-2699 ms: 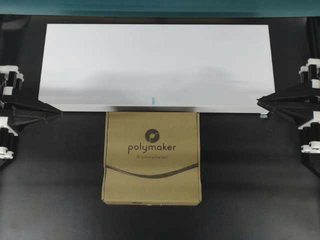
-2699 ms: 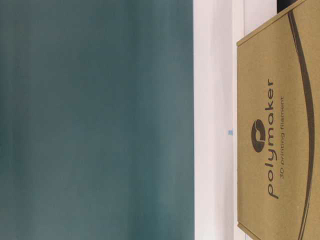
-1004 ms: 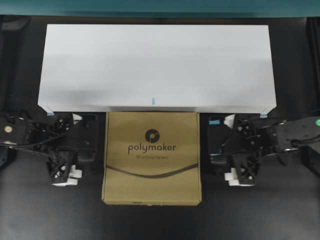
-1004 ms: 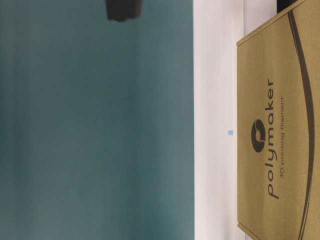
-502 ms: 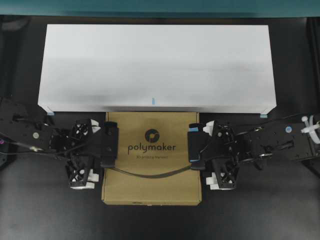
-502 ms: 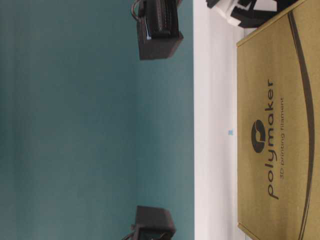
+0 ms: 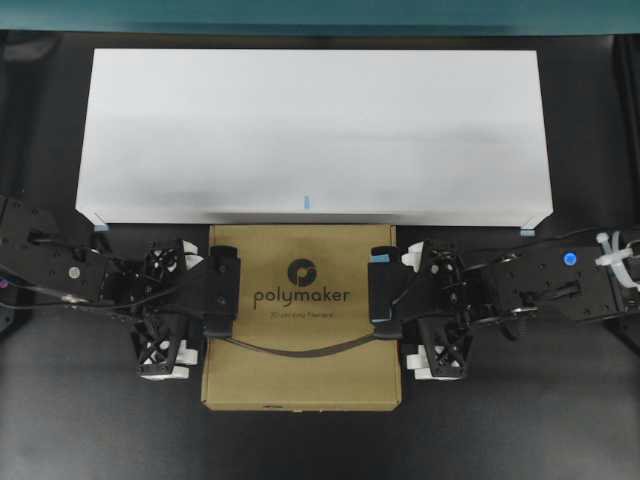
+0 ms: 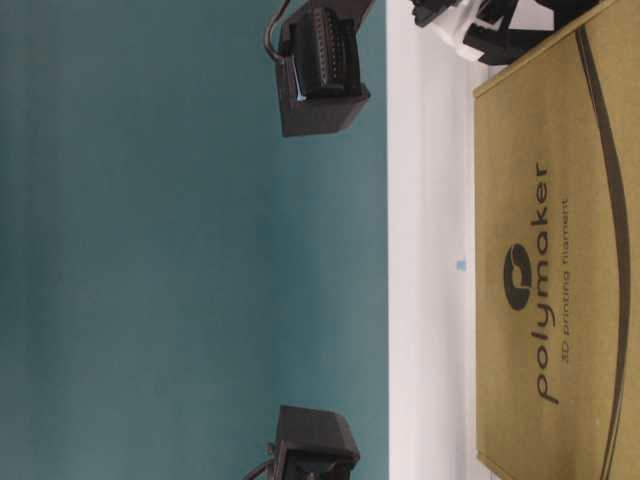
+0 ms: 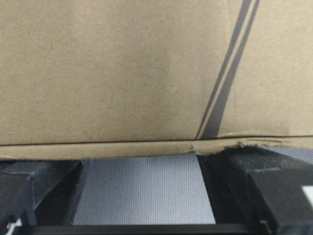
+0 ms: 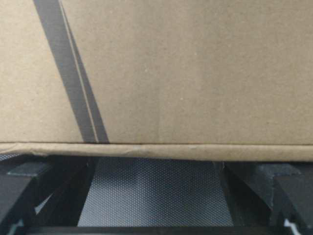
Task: Place the cardboard box on the stand after clamping it between your arms.
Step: 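Press both grippers against the box sides, clamping it between them, then lift the clamped box and carry it back over the white stand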
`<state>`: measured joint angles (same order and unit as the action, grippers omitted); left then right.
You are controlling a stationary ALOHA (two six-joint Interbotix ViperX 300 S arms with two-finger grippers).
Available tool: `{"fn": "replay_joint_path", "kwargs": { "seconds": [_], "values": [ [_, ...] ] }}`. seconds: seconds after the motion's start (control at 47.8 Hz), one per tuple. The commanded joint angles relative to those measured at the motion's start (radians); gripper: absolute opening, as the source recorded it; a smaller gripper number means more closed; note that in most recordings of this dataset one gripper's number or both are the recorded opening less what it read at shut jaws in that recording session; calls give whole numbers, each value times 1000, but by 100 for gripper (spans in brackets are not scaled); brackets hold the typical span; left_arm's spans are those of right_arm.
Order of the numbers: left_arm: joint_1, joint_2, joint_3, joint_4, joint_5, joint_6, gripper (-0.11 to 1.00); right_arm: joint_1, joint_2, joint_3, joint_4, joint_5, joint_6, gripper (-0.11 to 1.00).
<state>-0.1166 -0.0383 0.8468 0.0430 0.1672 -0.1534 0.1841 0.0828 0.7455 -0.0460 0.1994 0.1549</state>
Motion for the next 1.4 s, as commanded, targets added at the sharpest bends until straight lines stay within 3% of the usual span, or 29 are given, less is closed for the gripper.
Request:
{"fn": "replay_joint_path", "kwargs": {
  "seconds": [0.0,0.23,0.418,0.565,1.046,1.381],
  "values": [
    [-2,-37,-40,2,18,2,77,11,-29,-57,11,2,0,82],
    [0,-160,-120,2,222,8,76,5,-167,-158,51,213,-3,82],
    [48,-293,-276,3,466,23,76,-29,-285,-302,51,482,-15,82],
    [104,-333,-388,3,589,83,76,-71,-307,-388,51,594,-35,82],
    [198,-238,-390,3,586,181,76,-158,-232,-365,52,558,-239,82],
    [362,-192,-411,3,577,304,76,-279,-166,-350,52,462,-342,82]
  ]
}}
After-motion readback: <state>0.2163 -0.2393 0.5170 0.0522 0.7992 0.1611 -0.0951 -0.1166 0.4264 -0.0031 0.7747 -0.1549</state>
